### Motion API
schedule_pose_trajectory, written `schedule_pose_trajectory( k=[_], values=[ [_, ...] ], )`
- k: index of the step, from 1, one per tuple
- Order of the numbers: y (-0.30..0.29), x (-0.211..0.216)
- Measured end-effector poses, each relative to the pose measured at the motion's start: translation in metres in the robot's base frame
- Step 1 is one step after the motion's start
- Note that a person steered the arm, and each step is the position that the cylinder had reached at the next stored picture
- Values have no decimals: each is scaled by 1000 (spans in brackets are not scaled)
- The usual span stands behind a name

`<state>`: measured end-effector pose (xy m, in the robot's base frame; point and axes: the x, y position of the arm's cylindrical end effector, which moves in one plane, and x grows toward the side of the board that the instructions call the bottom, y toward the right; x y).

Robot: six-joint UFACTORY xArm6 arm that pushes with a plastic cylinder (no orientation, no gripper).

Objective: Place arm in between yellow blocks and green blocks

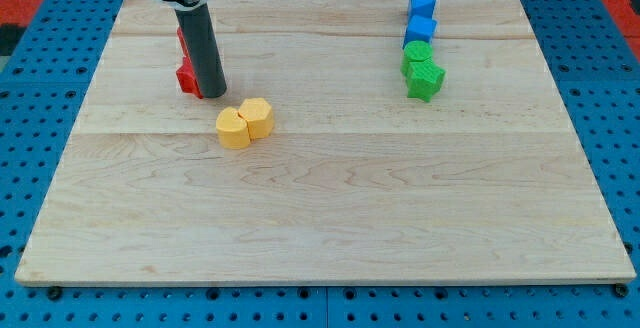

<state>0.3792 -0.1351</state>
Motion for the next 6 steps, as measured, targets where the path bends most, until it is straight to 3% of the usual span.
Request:
schedule_pose_trajectory(
  k=[3,4,5,6],
  values=[
    [-20,-23],
    [24,-10],
    [123,-1],
    [175,7]
  ],
)
